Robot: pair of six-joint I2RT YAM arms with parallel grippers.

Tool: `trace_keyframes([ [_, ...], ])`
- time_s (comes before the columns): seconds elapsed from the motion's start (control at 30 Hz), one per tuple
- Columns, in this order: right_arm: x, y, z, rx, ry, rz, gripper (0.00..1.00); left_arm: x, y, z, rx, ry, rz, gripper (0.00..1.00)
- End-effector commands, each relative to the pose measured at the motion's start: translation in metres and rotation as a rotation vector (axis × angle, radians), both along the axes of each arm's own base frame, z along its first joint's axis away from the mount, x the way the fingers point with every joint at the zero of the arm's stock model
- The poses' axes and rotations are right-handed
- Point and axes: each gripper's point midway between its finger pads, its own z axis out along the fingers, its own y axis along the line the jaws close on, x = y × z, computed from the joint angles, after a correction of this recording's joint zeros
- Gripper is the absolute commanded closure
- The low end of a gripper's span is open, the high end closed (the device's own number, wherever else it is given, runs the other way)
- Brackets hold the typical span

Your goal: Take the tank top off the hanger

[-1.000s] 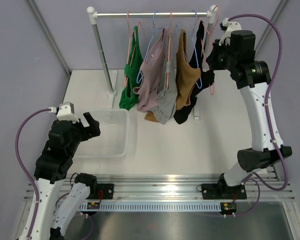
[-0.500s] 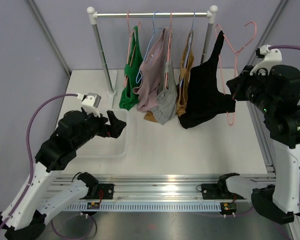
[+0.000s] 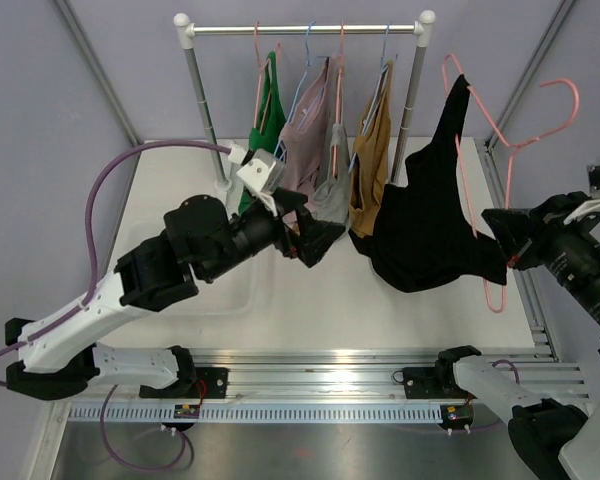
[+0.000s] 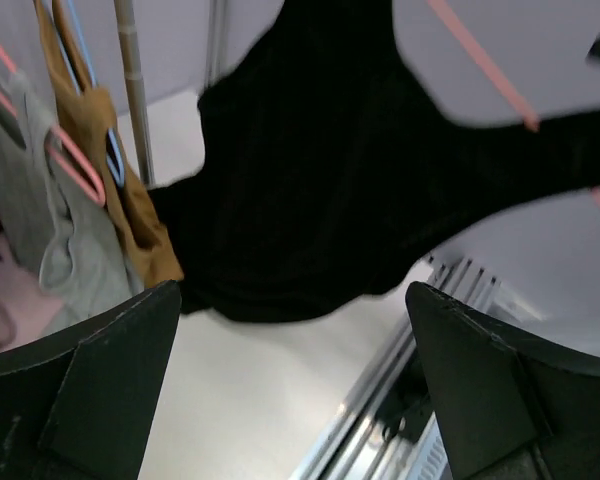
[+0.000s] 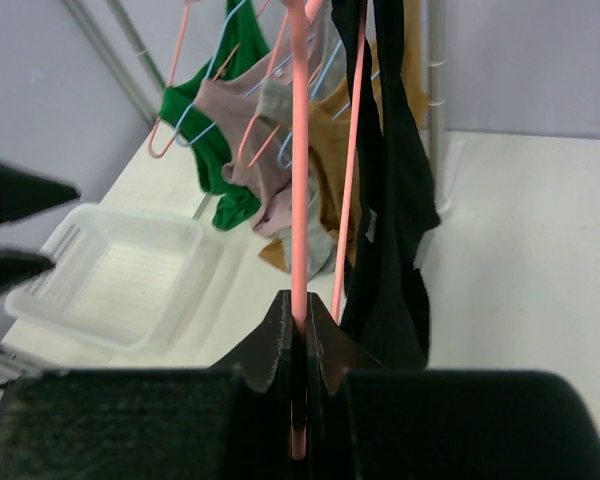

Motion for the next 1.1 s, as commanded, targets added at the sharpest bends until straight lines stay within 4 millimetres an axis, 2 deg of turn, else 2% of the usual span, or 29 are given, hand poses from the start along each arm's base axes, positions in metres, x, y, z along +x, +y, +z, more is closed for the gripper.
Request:
trace_keyframes([
  [0.0,0.005,0.025,-0.034,0.004,0.118,0.132,1.00,0.023,-0.011,0.068,-0.125,-0.149,0.096,0.01],
  [0.07,-0.001,0.031,-0.049,0.007,0.147,0.173,1.00,0.029,-0.020,0.078,-0.120,-0.184,0.105,0.01],
  [0.1,0.004,0.034,-0.067,0.007,0.191,0.185,1.00,0.036,-0.028,0.082,-0.111,-0.195,0.119,0.01],
  [0.17,-0.006,0.044,-0.078,0.027,0.213,0.250,1.00,0.043,-0.037,0.078,-0.086,-0.200,0.134,0.01],
  [0.2,-0.005,0.047,-0.093,0.031,0.255,0.268,1.00,0.048,-0.040,0.077,-0.078,-0.204,0.142,0.01],
  [0.23,-0.010,0.049,-0.094,0.038,0.241,0.282,1.00,0.055,-0.049,0.069,-0.065,-0.194,0.143,0.01],
  [0.27,-0.011,0.050,-0.097,0.040,0.243,0.292,1.00,0.066,-0.050,0.063,-0.056,-0.183,0.154,0.01],
  [0.3,-0.010,0.050,-0.104,0.038,0.260,0.288,1.00,0.068,-0.056,0.057,-0.058,-0.160,0.128,0.01],
  [0.37,-0.014,0.050,-0.104,0.039,0.255,0.293,1.00,0.082,-0.065,0.037,-0.029,-0.140,0.132,0.03],
  [0.43,-0.017,0.052,-0.104,0.041,0.253,0.307,1.00,0.086,-0.072,0.028,-0.020,-0.143,0.116,0.07],
  [0.47,-0.019,0.054,-0.103,0.045,0.252,0.324,1.00,0.089,-0.078,0.015,0.004,-0.135,0.110,0.10],
  [0.6,-0.029,0.064,-0.099,0.073,0.250,0.398,1.00,0.093,-0.091,-0.003,0.025,-0.117,0.092,0.15],
  [0.77,-0.036,0.071,-0.101,0.090,0.255,0.451,1.00,0.100,-0.098,-0.015,0.013,-0.089,0.069,0.21],
  [0.83,-0.035,0.071,-0.101,0.090,0.254,0.451,1.00,0.103,-0.099,-0.018,0.010,-0.079,0.066,0.29],
  [0.87,-0.036,0.071,-0.098,0.090,0.248,0.453,1.00,0.106,-0.099,-0.020,0.012,-0.074,0.066,0.37],
  [0.93,-0.033,0.070,-0.099,0.082,0.248,0.440,1.00,0.109,-0.099,-0.024,0.021,-0.060,0.075,0.63],
  [1.0,-0.030,0.068,-0.100,0.073,0.252,0.423,1.00,0.112,-0.096,-0.027,0.026,-0.052,0.089,0.70],
  [1.07,-0.025,0.066,-0.104,0.065,0.263,0.407,1.00,0.112,-0.091,-0.031,0.029,-0.051,0.098,0.70],
])
